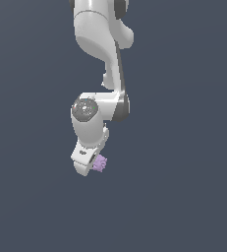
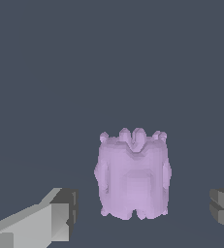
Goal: Pick up the object and move it to a goal position.
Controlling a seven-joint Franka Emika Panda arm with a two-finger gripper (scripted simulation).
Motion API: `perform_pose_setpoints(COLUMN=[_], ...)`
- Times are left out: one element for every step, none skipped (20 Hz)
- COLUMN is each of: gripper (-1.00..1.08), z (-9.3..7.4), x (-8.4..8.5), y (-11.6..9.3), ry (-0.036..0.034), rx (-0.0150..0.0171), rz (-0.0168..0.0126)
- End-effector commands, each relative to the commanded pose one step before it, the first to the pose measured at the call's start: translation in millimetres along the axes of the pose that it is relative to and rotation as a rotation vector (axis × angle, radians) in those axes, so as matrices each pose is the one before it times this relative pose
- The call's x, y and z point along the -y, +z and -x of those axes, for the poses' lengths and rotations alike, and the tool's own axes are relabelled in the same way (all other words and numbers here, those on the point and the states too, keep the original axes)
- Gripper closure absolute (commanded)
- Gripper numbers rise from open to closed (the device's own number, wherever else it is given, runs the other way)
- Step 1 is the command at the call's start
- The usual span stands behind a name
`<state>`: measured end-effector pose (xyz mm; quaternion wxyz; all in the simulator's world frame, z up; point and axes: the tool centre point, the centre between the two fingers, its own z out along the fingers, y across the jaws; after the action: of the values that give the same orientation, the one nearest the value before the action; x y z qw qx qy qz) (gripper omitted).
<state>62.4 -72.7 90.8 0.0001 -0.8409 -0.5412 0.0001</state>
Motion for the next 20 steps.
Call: perform_pose_setpoints(gripper=[-0.92,-0.92,-0.92,-0.92,-0.92,-0.92,-0.92,-0.92,-0.92,-0.92,-0.92,-0.92,-0.92,-0.92,-0.92,-0.92,-0.92,-0.92,-0.92,-0.92], z=[0.67,0.16,0.00,-0.01,0.03,0.08,0.13,-0.26,0.24,-0.15,0.36,-0.21,0.00,-0.05,0.32,-0.21,0.15,0.06,-0.03,-0.13], x=[-0.98,-0.14,-0.03,0.29,0.00,-0.01,-0.01,0.14,0.00,0.17,0.05,0.28,0.23,0.22,0.03,0.12,-0.10,-0.18,-0.28,-0.37], y=[1.08,0.19,0.06,-0.20,0.40,1.18,1.96,2.71,3.51,4.25,5.01,5.71,6.10,5.37,4.55,3.69,2.87,2.03,1.19,0.35], ry=[-0.01334,-0.00183,-0.00069,0.00436,0.00000,0.00000,0.00000,-0.00069,0.00000,-0.00069,0.00000,-0.00098,-0.00069,-0.00069,0.00000,-0.00069,0.00000,0.00000,0.00000,0.00000], rx=[-0.00007,0.00001,0.00000,0.00013,0.00000,0.00000,0.00000,0.00000,0.00000,0.00000,0.00000,0.00000,0.00000,0.00000,0.00000,-0.00001,0.00000,0.00000,0.00000,0.00000], rz=[0.00031,0.00000,0.00000,-0.00028,0.00000,0.00000,0.00000,0.00004,0.00000,0.00003,0.00000,0.00004,0.00003,0.00003,0.00000,0.00003,0.00000,0.00000,0.00000,0.00000])
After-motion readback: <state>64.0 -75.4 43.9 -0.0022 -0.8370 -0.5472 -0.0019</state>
